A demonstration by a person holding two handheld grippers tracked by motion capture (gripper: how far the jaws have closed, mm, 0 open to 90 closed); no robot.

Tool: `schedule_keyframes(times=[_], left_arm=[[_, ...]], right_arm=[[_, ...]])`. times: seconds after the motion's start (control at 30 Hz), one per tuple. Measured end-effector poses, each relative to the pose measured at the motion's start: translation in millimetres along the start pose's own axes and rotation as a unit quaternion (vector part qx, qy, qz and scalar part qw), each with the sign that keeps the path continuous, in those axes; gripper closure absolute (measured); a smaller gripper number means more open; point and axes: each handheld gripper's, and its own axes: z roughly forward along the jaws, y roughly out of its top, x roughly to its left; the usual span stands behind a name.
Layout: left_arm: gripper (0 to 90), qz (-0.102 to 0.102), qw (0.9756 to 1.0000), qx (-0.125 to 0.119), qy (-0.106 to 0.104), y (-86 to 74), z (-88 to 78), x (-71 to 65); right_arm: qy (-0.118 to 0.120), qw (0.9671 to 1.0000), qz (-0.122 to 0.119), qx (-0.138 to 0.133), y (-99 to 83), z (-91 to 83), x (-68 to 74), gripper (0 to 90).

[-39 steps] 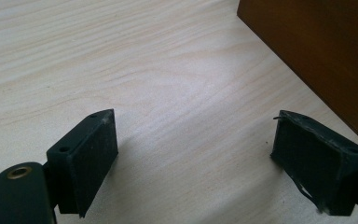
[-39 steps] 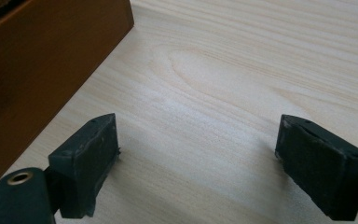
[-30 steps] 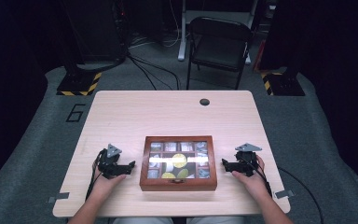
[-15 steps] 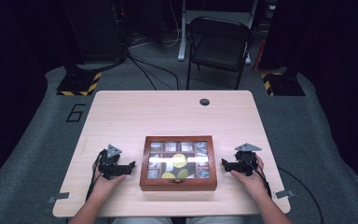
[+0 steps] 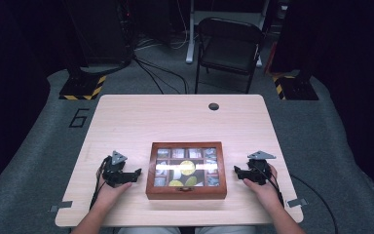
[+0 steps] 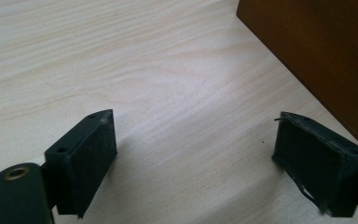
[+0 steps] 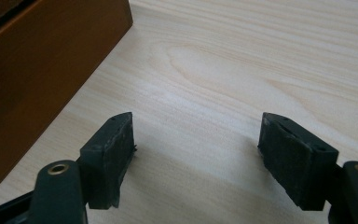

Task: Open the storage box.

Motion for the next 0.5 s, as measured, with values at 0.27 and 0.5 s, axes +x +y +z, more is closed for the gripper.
schedule_keyframes(times=[0.27, 0.5], left_arm=[[13.7, 0.002, 1.0, -0.001, 0.001, 0.5, -0.2, -0.9], [26.0, -0.017, 0.9998, 0.0, -0.01, 1.9, -4.8, 2.2]], right_arm=[[0.01, 0.9999, -0.007, 0.005, 0.8, -9.2, 3.0, 28.1], [0.014, 0.9994, -0.032, -0.005, 3.5, -19.0, 10.5, 28.0]])
